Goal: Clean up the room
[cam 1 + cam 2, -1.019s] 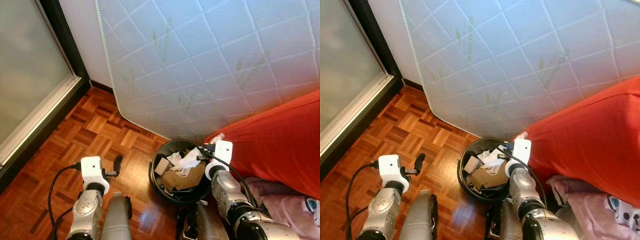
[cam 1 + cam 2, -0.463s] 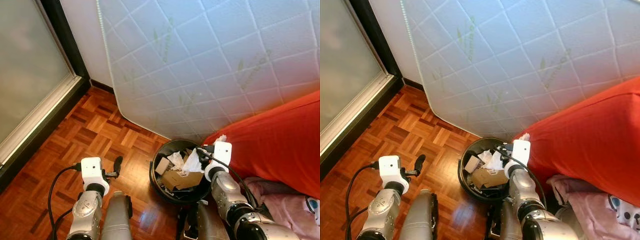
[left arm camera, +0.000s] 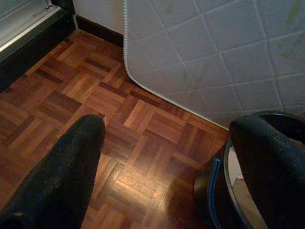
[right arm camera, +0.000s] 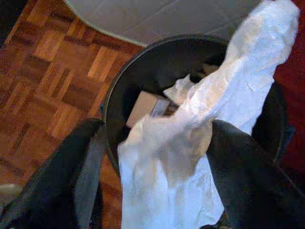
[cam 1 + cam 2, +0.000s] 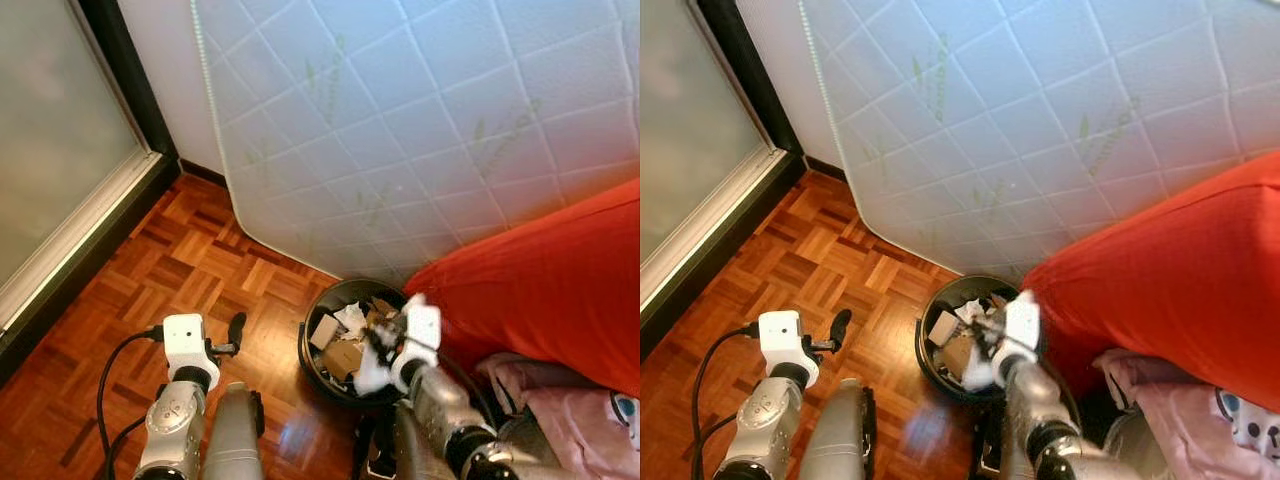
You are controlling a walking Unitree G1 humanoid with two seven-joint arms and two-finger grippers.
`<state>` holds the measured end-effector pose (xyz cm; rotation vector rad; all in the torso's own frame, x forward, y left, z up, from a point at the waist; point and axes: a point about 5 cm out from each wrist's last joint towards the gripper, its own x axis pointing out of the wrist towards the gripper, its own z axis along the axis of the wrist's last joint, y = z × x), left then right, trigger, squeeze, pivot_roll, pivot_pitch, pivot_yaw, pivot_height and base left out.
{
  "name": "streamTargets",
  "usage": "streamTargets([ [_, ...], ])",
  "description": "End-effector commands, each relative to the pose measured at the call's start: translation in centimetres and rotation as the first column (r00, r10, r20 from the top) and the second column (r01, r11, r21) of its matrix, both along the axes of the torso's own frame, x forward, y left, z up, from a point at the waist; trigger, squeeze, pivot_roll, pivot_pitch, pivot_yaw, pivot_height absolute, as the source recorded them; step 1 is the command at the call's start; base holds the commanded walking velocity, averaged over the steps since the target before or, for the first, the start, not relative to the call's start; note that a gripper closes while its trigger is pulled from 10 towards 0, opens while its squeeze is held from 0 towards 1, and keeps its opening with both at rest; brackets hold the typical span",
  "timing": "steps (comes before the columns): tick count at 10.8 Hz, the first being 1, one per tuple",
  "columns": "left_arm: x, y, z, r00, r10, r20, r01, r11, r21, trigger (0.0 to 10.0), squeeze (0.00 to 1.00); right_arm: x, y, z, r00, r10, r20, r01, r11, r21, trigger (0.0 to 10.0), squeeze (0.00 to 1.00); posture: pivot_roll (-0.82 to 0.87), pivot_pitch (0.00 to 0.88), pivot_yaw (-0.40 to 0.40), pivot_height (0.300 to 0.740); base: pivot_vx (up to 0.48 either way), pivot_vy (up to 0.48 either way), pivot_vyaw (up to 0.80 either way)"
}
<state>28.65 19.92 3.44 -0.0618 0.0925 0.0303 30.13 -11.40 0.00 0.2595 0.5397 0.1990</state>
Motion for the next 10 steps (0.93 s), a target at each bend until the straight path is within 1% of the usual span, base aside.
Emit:
streamTargets([
  [1, -0.63, -0.07, -0.79, 0.999, -0.001, -0.038, 0.0, 1.0, -0.009, 10.0, 0.0, -1.21, -0.13, -1.21, 0.998, 0.013, -0.055, -0.013, 1.0, 0.008, 10.0, 1.0, 0.27, 0.325, -0.07, 0.64, 0.0, 0.0, 0.0],
  [3, -0.64, -0.06, -0.83, 0.999, 0.003, -0.039, -0.003, 1.0, -0.007, 10.0, 0.0, -1.45, -0.29, -1.44, 0.998, 0.03, -0.062, -0.031, 0.999, -0.009, 10.0, 1.0, 0.27, 0.324, -0.071, 0.64, 0.0, 0.0, 0.0],
  [4, -0.64, -0.06, -0.84, 0.999, 0.003, -0.041, -0.003, 1.0, -0.006, 10.0, 0.0, -1.41, -0.44, -1.4, 0.997, 0.05, -0.05, -0.053, 0.997, -0.062, 10.0, 1.0, 0.27, 0.323, -0.071, 0.64, 0.0, 0.0, 0.0],
  [5, -0.66, -0.07, -0.88, 0.999, 0.002, -0.043, -0.003, 1.0, -0.006, 10.0, 0.0, -1.36, -0.63, -1.38, 0.998, 0.05, -0.045, -0.054, 0.993, -0.103, 10.0, 0.0, 0.27, 0.322, -0.073, 0.64, 0.0, 0.0, 0.0],
  [8, -0.65, -0.07, -0.9, 0.999, 0.005, -0.044, -0.006, 1.0, -0.005, 10.0, 0.0, -1.48, -0.5, -1.53, 0.994, 0.091, -0.062, -0.099, 0.985, -0.141, 10.0, 0.0, 0.27, 0.321, -0.074, 0.64, 0.0, 0.0, 0.0],
  [9, -0.66, -0.07, -0.9, 0.999, 0.006, -0.044, -0.006, 1.0, -0.005, 10.0, 0.0, -1.86, -0.18, -1.88, 0.984, 0.154, -0.087, -0.168, 0.969, -0.182, 10.0, 0.0, 0.27, 0.322, -0.075, 0.64, 0.0, 0.0, 0.0],
  [10, -0.69, -0.07, -0.93, 0.999, 0.007, -0.044, -0.008, 1.0, -0.005, 10.0, 0.0, -2.2, 0.04, -2.16, 0.97, 0.223, -0.098, -0.241, 0.936, -0.256, 10.0, 0.0, 0.27, 0.322, -0.076, 0.64, 0.0, 0.0, 0.0],
])
